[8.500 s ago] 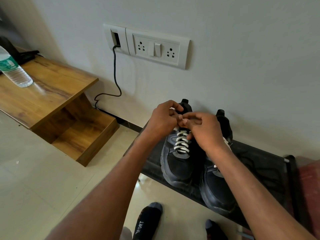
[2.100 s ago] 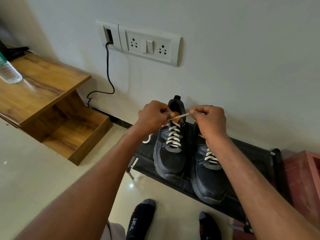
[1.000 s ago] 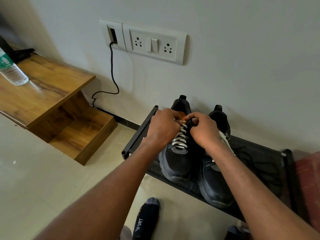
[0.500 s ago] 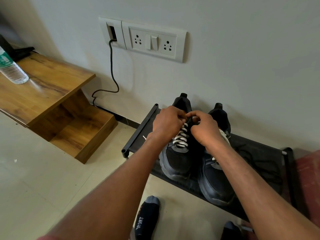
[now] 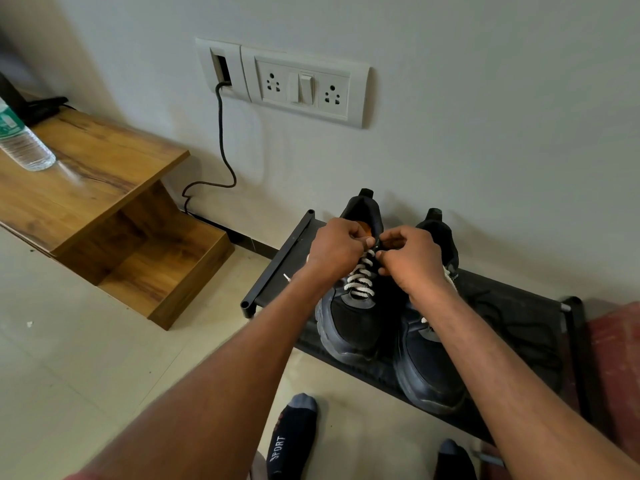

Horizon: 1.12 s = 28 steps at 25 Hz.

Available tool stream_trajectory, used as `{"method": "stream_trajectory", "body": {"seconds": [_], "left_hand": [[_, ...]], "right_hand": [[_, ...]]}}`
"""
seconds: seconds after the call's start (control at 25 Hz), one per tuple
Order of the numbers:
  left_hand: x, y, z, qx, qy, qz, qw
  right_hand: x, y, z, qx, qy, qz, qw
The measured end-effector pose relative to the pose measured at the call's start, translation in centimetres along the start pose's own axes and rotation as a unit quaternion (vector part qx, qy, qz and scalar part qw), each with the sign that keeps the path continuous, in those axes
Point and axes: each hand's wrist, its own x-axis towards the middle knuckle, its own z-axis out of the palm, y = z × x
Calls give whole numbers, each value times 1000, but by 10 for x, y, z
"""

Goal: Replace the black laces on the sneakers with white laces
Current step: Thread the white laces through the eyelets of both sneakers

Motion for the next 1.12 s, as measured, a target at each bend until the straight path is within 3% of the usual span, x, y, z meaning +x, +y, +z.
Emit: {"method": "stream_trajectory", "body": {"seconds": [0.16,0.32,0.56,0.64,0.84,1.04,1.12], "left_hand": [[-1,5,-3,28,-38,12,999],[-8,5,-6,92,2,43,995],[-9,6,-8,274,27,126,953],[-8,6,-6,268,42,124,955],[-3,4,-2,113,22,49,992],[-4,2,-15,232,23,74,970],[0,-4,-25,219,-11,70,973]], "right_hand": [[-4,1,0,-68,50,-45,995],[-6,-4,3,-91,48,-71,992],[-7,-5,2,-116,28,-68,990],[-7,-5,2,-119,27,-64,990],[-8,-5,0,-75,34,-37,996],[-11,-11,-8,6,9,-14,1000],[-10,-18,-12,36,4,2,999]]}}
